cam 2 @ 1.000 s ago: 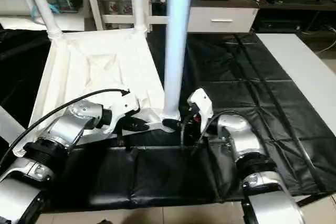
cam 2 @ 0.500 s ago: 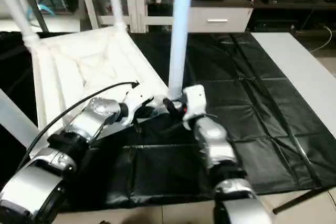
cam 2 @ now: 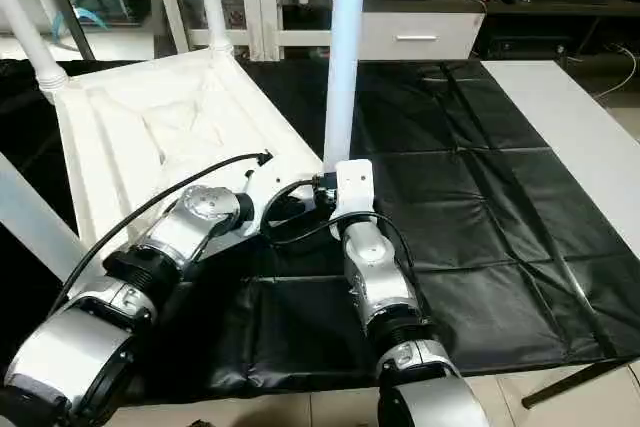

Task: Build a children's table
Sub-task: Rotate leg to tighten

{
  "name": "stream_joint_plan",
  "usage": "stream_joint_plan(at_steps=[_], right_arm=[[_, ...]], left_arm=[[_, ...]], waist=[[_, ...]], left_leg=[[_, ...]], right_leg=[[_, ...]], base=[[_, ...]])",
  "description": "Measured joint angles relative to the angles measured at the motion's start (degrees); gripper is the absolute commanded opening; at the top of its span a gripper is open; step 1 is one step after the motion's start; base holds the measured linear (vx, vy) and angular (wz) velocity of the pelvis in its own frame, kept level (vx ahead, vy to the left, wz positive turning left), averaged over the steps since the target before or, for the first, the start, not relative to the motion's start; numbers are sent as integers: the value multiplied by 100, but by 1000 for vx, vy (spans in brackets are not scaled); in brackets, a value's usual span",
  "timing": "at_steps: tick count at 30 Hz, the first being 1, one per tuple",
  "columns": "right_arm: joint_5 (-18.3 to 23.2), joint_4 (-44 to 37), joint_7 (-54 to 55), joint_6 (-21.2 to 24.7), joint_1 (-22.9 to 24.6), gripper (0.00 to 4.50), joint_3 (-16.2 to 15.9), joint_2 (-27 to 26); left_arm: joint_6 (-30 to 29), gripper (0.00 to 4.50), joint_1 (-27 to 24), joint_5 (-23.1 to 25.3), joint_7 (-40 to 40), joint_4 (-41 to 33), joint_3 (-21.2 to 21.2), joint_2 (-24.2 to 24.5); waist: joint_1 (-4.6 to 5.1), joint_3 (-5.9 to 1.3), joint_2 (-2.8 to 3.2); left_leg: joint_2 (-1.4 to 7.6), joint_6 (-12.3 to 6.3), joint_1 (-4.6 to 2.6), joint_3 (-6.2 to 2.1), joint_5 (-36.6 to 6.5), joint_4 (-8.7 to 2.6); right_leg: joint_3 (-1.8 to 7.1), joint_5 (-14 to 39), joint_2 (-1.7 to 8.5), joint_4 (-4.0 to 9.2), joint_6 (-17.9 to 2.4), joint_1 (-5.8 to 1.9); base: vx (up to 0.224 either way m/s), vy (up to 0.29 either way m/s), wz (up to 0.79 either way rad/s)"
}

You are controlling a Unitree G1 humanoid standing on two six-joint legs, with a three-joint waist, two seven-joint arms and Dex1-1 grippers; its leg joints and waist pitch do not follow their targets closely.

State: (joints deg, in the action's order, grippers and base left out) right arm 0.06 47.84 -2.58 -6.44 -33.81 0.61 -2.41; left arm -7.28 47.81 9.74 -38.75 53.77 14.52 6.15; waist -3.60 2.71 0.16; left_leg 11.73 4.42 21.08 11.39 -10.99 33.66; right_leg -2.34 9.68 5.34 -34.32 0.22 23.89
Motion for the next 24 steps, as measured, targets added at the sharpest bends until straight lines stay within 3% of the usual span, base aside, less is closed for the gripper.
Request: stream_joint_plan(at_steps=[2, 6, 11, 16, 20, 24], right_arm=[[24, -49, -112, 0, 25, 340, -5, 38], [52, -394, -1371, 66, 127, 379, -283, 624], [205, -712, -3121, 307, 82, 379, -615, 1409], [350, -637, -4402, 393, 55, 379, -730, 1883], [495, -511, -5075, 470, 55, 379, -743, 2017], [606, -335, -5391, 469, 54, 379, -739, 2022]], left_arm=[[1, 0, -20, -1, -72, -50, 5, 31], [-12, 0, -285, -85, -667, -527, 96, 400], [-64, 0, -483, -110, -1387, -910, 223, 701], [-188, 0, -636, -144, -1809, -1264, 296, 913], [-366, 0, -741, -177, -2104, -1540, 335, 1052], [-412, 0, -857, -224, -2374, -1733, 359, 1118]], waist=[[2, 1, 1], [4, 4, 4], [-14, 1, -2], [-12, 0, -11], [-7, 0, -15], [-63, 0, -15]], left_leg=[[0, 0, 1, 0, 0, 0], [8, 0, 8, 0, 0, -2], [8, -2, 2, -2, -2, 2], [9, -10, 4, 0, -7, 5], [11, -11, 2, 0, -6, 5], [11, -11, 2, 2, -6, 12]], right_leg=[[0, 1, 0, 1, 1, 2], [-8, 1, -6, 3, 2, 7], [-12, 1, -4, 14, 1, -12], [-13, 1, -3, 17, -1, -13], [-14, 1, -4, 13, -1, -13], [-12, 1, -4, 10, -1, -13]], base=[[0, 0, 0], [0, 0, 0], [0, 0, 0], [0, 0, 0], [0, 0, 0], [0, 0, 0]])
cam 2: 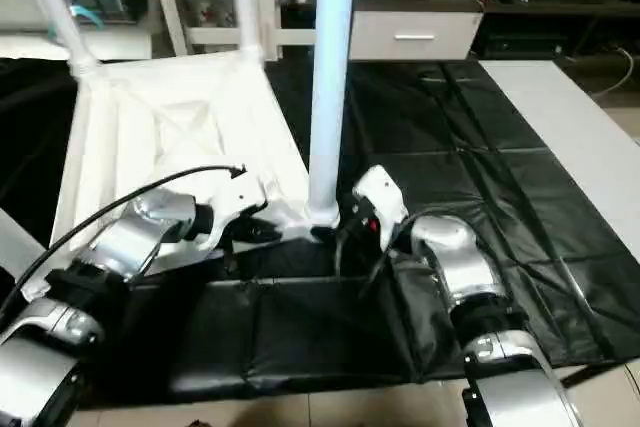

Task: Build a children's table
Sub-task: Rotate leg to tighten

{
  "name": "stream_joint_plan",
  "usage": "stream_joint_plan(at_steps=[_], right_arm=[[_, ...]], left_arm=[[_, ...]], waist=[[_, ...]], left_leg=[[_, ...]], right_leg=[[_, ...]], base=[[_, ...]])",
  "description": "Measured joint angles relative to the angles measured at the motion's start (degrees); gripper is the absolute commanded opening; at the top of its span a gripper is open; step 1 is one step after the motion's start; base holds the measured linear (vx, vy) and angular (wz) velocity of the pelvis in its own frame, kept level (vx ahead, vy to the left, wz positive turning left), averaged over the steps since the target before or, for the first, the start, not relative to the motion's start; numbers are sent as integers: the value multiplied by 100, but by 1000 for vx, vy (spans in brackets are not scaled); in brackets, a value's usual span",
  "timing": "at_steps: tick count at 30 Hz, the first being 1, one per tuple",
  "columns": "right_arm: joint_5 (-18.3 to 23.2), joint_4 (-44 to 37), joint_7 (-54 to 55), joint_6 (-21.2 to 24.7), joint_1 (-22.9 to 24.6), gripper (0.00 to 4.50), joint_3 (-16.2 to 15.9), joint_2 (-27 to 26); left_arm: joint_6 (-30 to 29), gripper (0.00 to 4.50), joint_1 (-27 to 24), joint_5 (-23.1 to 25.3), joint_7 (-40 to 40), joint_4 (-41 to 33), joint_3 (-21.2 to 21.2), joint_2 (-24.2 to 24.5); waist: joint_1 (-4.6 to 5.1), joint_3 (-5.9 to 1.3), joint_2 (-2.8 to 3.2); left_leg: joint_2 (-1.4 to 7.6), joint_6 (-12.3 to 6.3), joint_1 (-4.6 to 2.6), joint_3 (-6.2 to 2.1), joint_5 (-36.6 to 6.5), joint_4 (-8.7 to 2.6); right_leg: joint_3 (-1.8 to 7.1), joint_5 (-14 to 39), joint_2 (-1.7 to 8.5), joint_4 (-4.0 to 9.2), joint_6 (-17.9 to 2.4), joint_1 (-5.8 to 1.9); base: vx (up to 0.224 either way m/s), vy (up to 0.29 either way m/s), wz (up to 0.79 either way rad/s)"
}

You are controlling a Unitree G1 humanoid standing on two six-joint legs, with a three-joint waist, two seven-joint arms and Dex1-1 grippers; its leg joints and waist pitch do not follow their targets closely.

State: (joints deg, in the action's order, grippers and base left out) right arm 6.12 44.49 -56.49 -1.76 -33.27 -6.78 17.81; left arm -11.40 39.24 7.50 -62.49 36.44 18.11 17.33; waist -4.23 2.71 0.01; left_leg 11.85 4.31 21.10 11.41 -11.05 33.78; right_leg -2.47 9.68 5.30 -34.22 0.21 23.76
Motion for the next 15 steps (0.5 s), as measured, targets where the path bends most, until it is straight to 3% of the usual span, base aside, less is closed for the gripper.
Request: stream_joint_plan(at_steps=[8, 15], right_arm=[[171, 351, -213, -121, -95, 379, 97, -158], [225, 564, -417, -169, -186, 317, 132, -172]], left_arm=[[-136, 0, -118, -12, -170, -305, 113, 21], [-261, 0, -144, 4, -192, -406, 114, 31]], waist=[[-94, -1, -4], [-91, -2, -4]], left_leg=[[0, 0, -2, 2, 0, 6], [0, 0, -2, 2, 0, 10]], right_leg=[[2, 0, 1, -9, 0, 0], [2, 0, 1, -14, -1, 0]], base=[[0, 0, 0], [0, 0, 0]])
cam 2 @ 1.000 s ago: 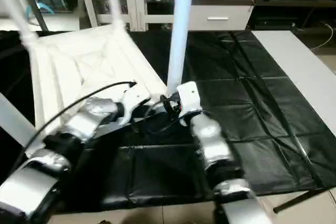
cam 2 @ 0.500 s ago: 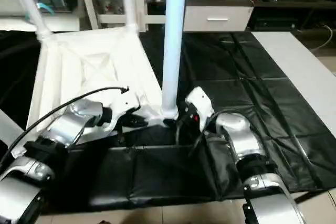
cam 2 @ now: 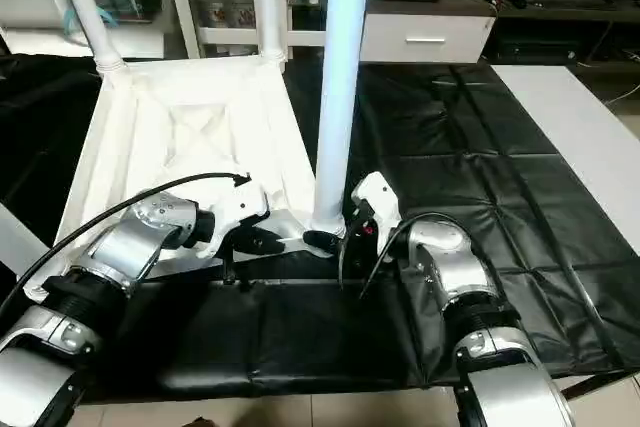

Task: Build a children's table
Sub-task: Rotate leg to tighten

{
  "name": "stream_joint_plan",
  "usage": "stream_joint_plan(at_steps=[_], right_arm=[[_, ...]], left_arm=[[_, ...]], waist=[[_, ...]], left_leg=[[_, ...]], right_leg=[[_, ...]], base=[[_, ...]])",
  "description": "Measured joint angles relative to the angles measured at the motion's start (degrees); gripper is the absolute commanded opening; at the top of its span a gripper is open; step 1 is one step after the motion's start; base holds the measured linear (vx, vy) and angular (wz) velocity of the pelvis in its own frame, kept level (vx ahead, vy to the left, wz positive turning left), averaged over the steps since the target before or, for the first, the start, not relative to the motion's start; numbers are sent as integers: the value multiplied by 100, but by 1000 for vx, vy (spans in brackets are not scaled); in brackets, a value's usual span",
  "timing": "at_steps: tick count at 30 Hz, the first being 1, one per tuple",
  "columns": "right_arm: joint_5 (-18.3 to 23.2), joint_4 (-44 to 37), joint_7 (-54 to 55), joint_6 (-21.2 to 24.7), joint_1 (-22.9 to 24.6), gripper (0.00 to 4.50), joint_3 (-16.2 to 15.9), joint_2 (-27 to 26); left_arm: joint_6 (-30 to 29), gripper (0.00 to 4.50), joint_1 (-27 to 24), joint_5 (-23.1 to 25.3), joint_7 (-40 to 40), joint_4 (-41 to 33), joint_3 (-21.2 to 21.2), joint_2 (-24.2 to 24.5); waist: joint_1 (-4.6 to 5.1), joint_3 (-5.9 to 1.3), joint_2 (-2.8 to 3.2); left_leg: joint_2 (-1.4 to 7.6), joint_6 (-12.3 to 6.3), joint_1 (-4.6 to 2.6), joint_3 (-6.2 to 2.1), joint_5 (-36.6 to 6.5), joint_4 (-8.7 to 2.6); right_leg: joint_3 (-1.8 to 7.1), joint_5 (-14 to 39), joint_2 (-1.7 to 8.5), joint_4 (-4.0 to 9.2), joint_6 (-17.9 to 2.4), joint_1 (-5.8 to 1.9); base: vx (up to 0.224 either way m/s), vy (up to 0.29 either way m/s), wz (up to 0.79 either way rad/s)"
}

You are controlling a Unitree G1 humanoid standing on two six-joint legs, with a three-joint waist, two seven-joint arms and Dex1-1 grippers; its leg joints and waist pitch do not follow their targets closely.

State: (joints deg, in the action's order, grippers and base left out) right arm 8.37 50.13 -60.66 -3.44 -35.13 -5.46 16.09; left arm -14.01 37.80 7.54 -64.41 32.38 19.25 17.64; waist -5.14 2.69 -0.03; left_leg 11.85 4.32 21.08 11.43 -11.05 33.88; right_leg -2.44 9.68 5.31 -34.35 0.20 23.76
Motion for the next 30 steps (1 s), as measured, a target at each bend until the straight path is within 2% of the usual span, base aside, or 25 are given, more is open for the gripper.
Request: stream_joint_plan(at_steps=[9, 17, 21, 25, 30], right_arm=[[-1, 69, -90, -172, -13, 276, 14, -31], [1, 72, 138, -253, 45, 274, 132, -244], [0, 87, 1006, -406, 144, 273, 290, -539], [-110, 132, 2342, -449, 136, 273, 536, -886], [-340, 278, 3918, -341, -86, 273, 741, -1333]], left_arm=[[-83, 0, -36, 0, 0, -91, 0, 29], [-77, 0, -74, -8, 64, -122, -36, 30], [-45, 0, 37, -7, 396, 173, -151, -120], [-47, 0, 290, 6, 1133, 670, -321, -520], [33, 0, 700, 17, 2007, 1435, -443, -950]], waist=[[6, -2, -4], [28, -1, -10], [99, 2, -16], [173, 3, -19], [170, 2, -6]], left_leg=[[1, 1, -1, 0, 0, 2], [3, 2, -2, 0, 1, 2], [1, 5, -12, -1, 3, 6], [-2, 7, -10, -2, 5, 6], [-5, 7, -10, -4, 4, 3]], right_leg=[[0, 0, 0, -4, 0, 1], [0, 0, -2, -9, 0, 5], [8, -8, -3, -19, -12, 3], [10, -17, -2, -16, -23, 3], [10, -17, -1, -12, -21, 4]], base=[[0, 0, 0], [0, 0, 0], [0, 0, 0], [0, 0, 0], [0, 0, 0]])
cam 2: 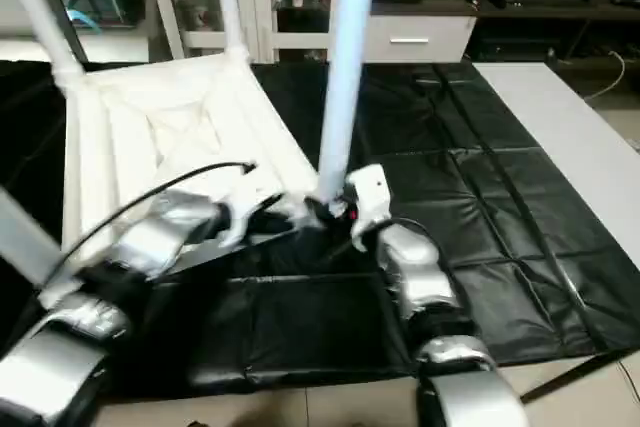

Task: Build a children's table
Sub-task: Rotate leg to tighten

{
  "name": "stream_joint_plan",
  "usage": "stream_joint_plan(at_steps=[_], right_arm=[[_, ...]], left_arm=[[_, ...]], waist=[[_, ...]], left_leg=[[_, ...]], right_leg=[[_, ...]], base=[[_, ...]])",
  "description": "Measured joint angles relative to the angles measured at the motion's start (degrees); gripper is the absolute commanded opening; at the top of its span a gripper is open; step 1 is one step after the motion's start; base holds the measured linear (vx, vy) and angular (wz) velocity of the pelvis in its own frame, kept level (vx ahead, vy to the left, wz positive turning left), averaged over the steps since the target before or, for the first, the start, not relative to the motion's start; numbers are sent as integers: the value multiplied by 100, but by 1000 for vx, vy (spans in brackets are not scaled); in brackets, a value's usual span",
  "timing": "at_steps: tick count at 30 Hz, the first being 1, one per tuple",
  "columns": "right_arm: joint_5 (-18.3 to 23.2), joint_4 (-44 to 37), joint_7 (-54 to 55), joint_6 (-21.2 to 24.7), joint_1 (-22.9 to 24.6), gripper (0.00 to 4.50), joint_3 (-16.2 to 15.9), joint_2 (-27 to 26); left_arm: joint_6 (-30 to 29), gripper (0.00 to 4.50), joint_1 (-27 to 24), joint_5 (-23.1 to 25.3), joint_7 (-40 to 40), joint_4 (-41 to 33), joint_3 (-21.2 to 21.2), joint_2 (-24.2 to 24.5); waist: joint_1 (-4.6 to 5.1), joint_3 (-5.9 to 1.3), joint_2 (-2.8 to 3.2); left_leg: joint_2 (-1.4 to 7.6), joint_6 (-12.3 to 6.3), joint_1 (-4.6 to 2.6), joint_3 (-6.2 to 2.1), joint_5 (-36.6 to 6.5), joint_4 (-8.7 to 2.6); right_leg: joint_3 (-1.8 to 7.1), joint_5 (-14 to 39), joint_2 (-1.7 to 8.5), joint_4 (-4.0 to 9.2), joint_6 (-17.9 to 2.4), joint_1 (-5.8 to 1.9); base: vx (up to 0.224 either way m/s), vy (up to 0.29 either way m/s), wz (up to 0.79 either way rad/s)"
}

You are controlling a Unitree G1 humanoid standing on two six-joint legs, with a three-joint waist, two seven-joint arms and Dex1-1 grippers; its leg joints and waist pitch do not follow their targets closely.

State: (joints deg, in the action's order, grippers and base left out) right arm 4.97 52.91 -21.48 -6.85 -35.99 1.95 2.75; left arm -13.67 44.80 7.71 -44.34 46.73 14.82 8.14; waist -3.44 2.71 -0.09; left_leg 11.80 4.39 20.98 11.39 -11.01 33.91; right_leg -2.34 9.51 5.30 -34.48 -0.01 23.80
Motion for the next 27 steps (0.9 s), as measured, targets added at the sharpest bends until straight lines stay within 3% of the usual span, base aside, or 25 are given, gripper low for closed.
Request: stream_joint_plan(at_steps=[6, 12, 16, 17, 18, 20, 22, 26, 27], right_arm=[[-362, 149, 1866, 278, -318, 272, -34, -492], [-470, 148, 2616, 165, -293, 271, 21, -713], [-411, 123, 2457, 69, -251, 271, 89, -696], [-398, 111, 2404, 42, -228, 327, 90, -678], [-345, 52, 2317, 40, -192, 341, 92, -647], [-271, -264, 2058, -36, -23, 341, 90, -624], [-207, -597, 1790, -99, 27, 374, 52, -605], [-41, -1170, 994, -8, 115, 405, -40, -274], [-31, -1338, 584, 132, 193, 417, -192, -39]], left_arm=[[206, 0, 260, 48, 614, 540, -79, -277], [428, 0, 360, 69, 682, 820, -100, -355], [538, 0, 389, 91, 683, 895, -99, -369], [550, 0, 397, 94, 683, 912, -95, -376], [564, 0, 408, 98, 683, 924, -85, -382], [588, 0, 411, 109, 772, 932, -89, -323], [589, 0, 411, 108, 879, 936, -129, -226], [593, 0, 331, 117, 716, 798, -111, -124], [598, 0, 259, 115, 583, 681, -84, -60]], waist=[[7, -7, 30], [-12, -11, 58], [-26, -9, 63], [-34, -9, 63], [-43, -8, 63], [-24, -7, 60], [47, 0, 48], [60, -2, 53], [58, -6, 58]], left_leg=[[-1, 0, 2, 1, 0, -6], [-6, 0, 2, 2, 0, -10], [-7, 0, 8, 2, 0, -17], [-7, 0, 9, 1, 0, -17], [-7, 0, 11, 1, 0, -17], [-6, 0, 12, 2, 0, -19], [-6, 0, 12, -4, 0, -18], [-2, 0, 6, -5, -1, -30], [-1, 1, 4, -5, -1, -36]], right_leg=[[1, 6, -1, 12, 9, 0], [3, 7, 4, 16, 11, -1], [1, 6, 4, 19, 12, 1], [1, 6, 5, 20, 12, 0], [1, 6, 5, 23, 12, 0], [3, 2, 3, 29, 17, 2], [0, -9, 0, 33, 35, 8], [-2, -9, -5, 40, 35, 9], [-4, -8, -7, 44, 35, 6]], base=[[0, 0, 0], [0, 0, 0], [0, 0, 0], [0, 0, 0], [0, 0, 0], [0, 0, 0], [0, 0, 0], [0, 0, 0], [0, 0, 0]])
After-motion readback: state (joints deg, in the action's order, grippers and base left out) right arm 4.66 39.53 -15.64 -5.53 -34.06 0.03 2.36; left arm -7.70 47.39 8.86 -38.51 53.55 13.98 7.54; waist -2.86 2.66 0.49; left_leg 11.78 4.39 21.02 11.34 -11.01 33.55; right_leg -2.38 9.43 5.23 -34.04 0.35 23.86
